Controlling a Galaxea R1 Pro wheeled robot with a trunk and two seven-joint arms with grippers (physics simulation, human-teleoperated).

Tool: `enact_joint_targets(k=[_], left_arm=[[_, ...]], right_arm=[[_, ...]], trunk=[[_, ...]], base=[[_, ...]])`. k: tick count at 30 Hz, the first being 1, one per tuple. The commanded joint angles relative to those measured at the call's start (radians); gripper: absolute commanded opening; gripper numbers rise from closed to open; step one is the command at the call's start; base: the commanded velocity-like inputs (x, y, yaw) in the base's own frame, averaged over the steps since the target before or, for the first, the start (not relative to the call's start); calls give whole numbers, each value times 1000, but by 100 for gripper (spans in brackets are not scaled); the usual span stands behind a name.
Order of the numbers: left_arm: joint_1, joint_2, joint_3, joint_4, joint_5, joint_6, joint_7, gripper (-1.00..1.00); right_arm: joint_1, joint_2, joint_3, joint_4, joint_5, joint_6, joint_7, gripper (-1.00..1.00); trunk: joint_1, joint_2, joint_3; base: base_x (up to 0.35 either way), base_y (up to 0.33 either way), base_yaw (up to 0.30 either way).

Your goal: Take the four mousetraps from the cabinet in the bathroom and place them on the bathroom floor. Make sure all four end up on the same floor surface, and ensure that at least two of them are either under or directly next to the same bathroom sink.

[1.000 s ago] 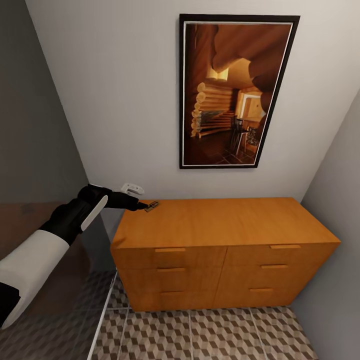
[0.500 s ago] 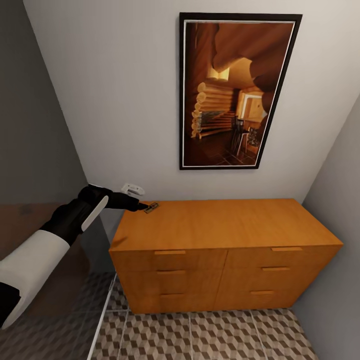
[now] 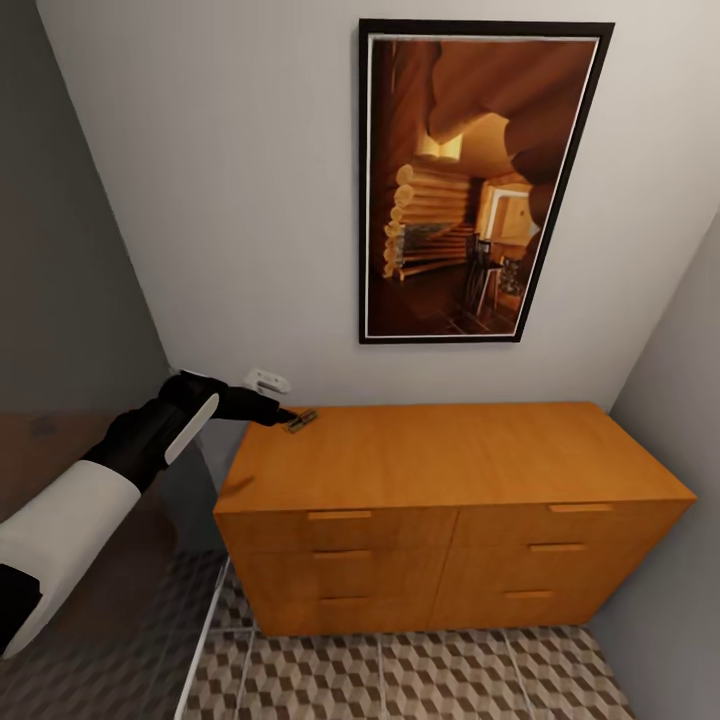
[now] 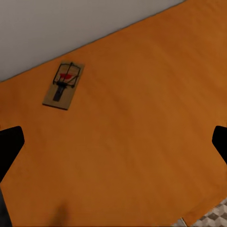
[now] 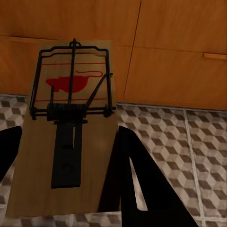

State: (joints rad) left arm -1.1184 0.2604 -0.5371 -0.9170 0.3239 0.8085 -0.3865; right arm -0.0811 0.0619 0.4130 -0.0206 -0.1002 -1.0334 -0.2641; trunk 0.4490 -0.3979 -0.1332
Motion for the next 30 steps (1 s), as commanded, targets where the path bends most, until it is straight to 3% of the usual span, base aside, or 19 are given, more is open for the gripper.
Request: enact_joint_targets(k=[1, 10, 30], left_arm=[[-1, 1, -5, -1, 0, 3, -2, 100], [-1, 0, -11, 11, 0, 3, -2, 100], [-1, 0, -11, 42, 0, 2, -2, 100]], right_arm=[[-1, 1, 9, 1, -12, -4, -2, -100], [0, 2, 9, 1, -12, -4, -1, -100], [0, 4, 9, 1, -12, -3, -1, -100]], trunk=[[1, -2, -2], [1, -2, -2], [1, -2, -2]], base=[[247, 0, 0], [170, 0, 0], [9, 0, 0]])
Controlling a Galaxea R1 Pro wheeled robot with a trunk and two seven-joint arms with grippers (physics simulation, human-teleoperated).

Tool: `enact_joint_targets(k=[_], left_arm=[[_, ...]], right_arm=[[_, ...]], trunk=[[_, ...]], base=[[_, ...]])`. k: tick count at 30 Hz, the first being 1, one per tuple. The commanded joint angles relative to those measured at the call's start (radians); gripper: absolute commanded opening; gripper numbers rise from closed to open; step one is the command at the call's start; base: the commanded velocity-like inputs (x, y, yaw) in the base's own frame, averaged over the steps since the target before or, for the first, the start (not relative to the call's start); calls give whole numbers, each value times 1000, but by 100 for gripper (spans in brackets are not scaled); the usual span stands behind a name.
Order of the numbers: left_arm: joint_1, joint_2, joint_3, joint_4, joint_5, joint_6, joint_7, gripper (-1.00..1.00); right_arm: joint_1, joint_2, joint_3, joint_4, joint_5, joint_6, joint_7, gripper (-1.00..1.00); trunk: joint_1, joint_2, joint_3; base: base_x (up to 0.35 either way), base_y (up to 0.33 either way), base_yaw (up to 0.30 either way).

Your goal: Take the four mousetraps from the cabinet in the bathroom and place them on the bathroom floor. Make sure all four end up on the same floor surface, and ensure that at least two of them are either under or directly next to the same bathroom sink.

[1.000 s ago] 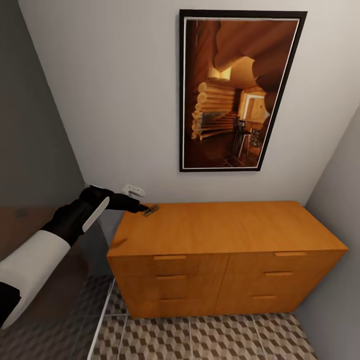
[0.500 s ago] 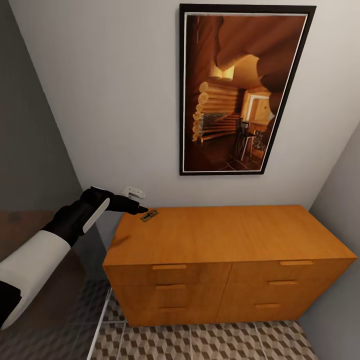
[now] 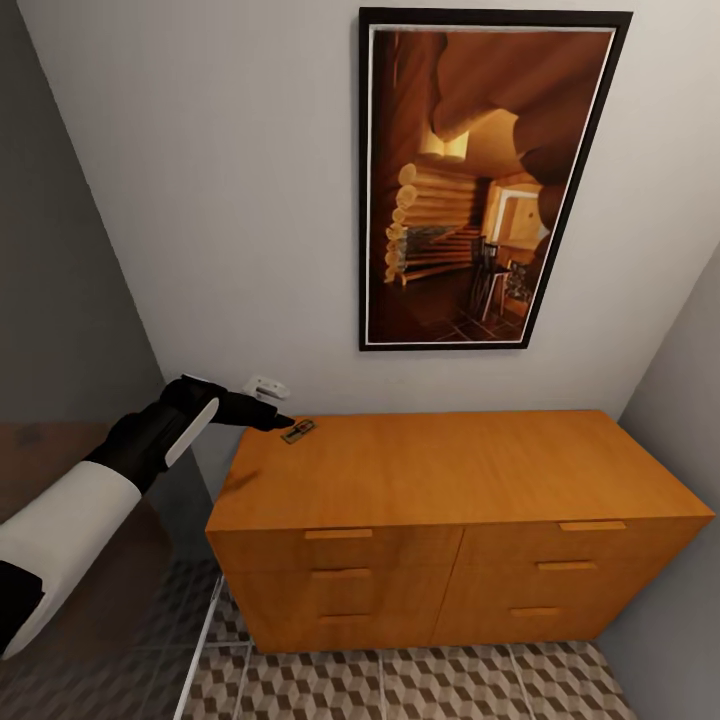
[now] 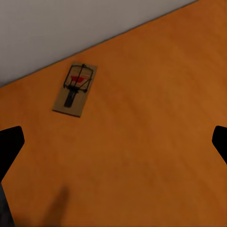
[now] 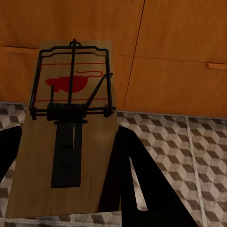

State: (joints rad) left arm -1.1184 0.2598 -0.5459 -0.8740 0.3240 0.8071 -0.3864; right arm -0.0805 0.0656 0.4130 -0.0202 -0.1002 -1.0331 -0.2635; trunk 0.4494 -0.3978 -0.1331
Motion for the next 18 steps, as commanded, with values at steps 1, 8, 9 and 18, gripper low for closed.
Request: enact_joint_targets(k=[1, 8, 9, 18], left_arm=[[-1, 1, -3, 0, 0, 3, -2, 100], [-1, 1, -2, 8, 1, 2, -3, 100], [-1, 1, -2, 8, 1, 2, -4, 100], [-1, 2, -2, 25, 1, -7, -51, 100]], right_arm=[[-1, 0, 9, 1, -12, -3, -2, -100], [-1, 0, 9, 1, -12, -2, -2, -100], [-1, 0, 9, 1, -12, -2, -2, -100], [-1, 0, 9, 0, -12, -2, -2, -100]], trunk=[[1, -2, -2], [1, -2, -2], [1, -2, -2], [1, -2, -2]], base=[[0, 0, 0], [0, 0, 0], [0, 0, 0], [0, 0, 0]])
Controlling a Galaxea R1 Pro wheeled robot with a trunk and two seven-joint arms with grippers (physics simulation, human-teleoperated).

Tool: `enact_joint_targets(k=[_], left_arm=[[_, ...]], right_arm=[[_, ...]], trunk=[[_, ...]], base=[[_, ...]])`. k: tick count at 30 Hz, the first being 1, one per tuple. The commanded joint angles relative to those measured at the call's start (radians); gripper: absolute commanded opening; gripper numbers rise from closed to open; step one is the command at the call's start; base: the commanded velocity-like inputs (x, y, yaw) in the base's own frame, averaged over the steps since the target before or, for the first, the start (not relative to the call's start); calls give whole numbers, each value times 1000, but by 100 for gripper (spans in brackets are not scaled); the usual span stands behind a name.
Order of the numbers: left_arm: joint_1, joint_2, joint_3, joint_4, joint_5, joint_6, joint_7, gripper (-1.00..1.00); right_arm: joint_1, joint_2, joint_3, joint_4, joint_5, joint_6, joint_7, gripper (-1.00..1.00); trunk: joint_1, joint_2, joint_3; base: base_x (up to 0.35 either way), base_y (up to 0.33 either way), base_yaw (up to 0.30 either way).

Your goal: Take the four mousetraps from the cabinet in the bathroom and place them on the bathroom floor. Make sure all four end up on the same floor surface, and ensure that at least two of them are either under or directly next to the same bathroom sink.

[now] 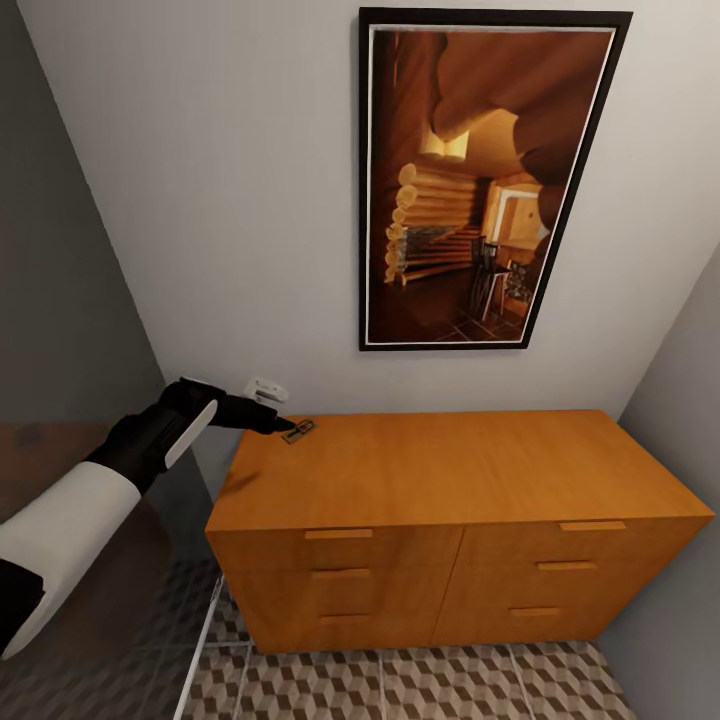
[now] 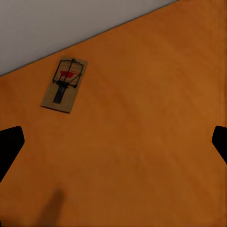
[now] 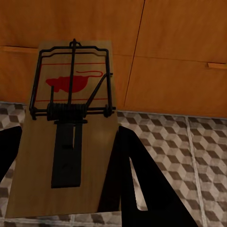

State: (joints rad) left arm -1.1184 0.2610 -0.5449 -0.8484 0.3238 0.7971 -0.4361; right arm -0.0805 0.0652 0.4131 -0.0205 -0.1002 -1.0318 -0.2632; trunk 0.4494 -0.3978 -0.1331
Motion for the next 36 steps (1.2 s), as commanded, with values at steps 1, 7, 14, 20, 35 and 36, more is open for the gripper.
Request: enact_joint_targets(k=[1, 7, 14, 20, 35, 36], left_arm=[[-1, 2, -3, 4, 1, -10, -14, 100], [-1, 1, -3, 45, 1, -75, -43, 100], [-1, 1, -3, 57, 1, -94, -48, 100], [-1, 1, -3, 58, 1, -96, -48, 100], [-1, 1, -3, 59, 1, -96, -49, 100], [-1, 1, -3, 59, 0, -96, -49, 100]], right_arm=[[-1, 0, 9, 1, -12, -4, -2, -100], [-1, 0, 9, 1, -12, -4, -1, -100], [-1, 1, 9, 1, -12, -4, -1, -100], [-1, 1, 9, 1, -12, -4, -1, -100], [-1, 1, 9, 2, -12, -4, -1, -100], [-1, 1, 9, 2, -12, -4, -1, -100]], trunk=[[1, -2, -2], [1, -2, -2], [1, -2, -2], [1, -2, -2], [1, -2, -2], [1, -2, -2]], base=[[0, 0, 0], [0, 0, 0], [0, 0, 0], [1, 0, 0], [109, 67, 0], [34, 18, 0]])
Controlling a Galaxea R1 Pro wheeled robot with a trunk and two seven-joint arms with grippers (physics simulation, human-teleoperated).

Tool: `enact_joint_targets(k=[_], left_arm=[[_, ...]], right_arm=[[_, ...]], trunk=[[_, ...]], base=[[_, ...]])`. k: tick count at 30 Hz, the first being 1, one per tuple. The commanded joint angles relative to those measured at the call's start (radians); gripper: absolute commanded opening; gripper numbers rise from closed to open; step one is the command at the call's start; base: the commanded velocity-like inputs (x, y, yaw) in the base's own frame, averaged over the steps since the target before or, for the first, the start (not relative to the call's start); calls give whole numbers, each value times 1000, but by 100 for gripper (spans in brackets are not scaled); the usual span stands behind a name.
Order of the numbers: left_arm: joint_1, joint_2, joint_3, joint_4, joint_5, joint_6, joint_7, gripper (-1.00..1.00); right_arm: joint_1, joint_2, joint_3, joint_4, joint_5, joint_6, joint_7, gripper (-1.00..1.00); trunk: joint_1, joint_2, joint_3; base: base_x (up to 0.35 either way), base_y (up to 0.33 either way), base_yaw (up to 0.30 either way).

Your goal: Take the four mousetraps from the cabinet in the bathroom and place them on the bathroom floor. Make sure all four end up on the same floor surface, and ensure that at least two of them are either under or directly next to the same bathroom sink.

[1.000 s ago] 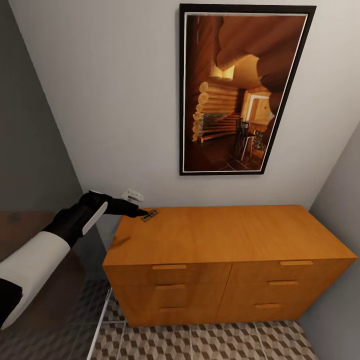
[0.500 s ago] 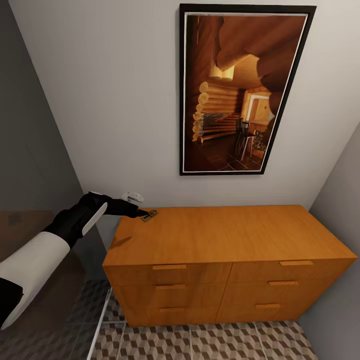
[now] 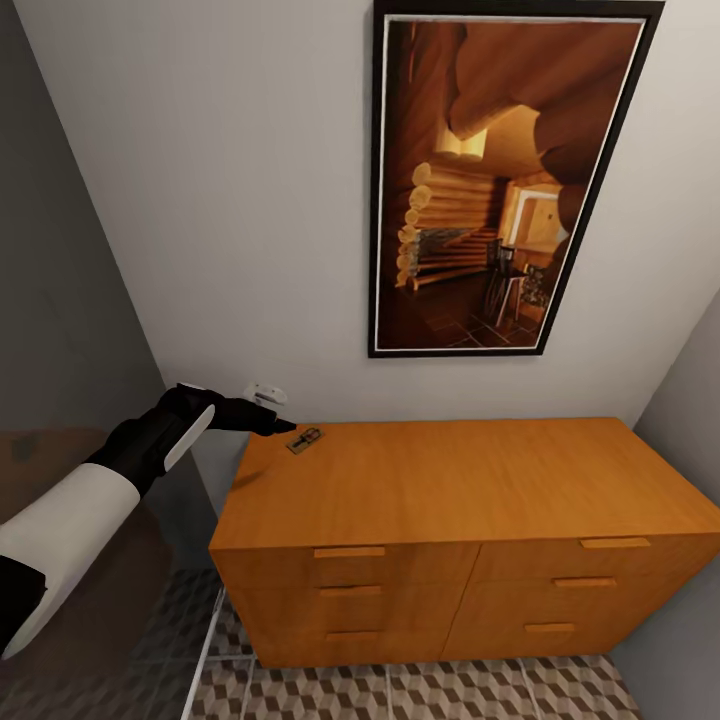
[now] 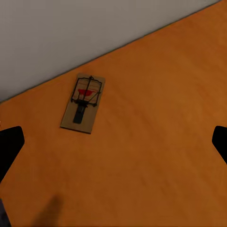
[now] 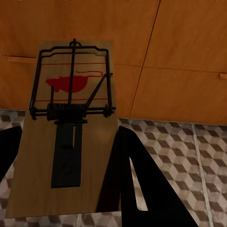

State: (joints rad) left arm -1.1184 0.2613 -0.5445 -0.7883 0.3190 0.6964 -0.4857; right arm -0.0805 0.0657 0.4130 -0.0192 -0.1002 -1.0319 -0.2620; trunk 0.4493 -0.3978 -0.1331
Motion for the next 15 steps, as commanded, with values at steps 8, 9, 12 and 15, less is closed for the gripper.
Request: enact_joint_targets(k=[8, 9, 12, 15], left_arm=[[-1, 1, -3, -3, 5, 5, 1, 100], [-1, 1, -3, -2, 5, 5, 1, 100], [-1, 1, -3, -2, 5, 5, 1, 100], [-1, 1, -3, -3, 5, 5, 1, 100]], right_arm=[[-1, -1, 9, 1, -12, -4, -2, -100], [-1, -1, 9, 1, -12, -4, -2, -100], [-1, 0, 10, 1, -12, -4, -2, -100], [-1, 0, 10, 0, -12, -4, -2, -100]], trunk=[[1, -2, -2], [1, -2, -2], [1, -2, -2], [1, -2, -2]], base=[[10, 6, 0], [1, 1, 0], [0, 0, 0], [0, 0, 0]])
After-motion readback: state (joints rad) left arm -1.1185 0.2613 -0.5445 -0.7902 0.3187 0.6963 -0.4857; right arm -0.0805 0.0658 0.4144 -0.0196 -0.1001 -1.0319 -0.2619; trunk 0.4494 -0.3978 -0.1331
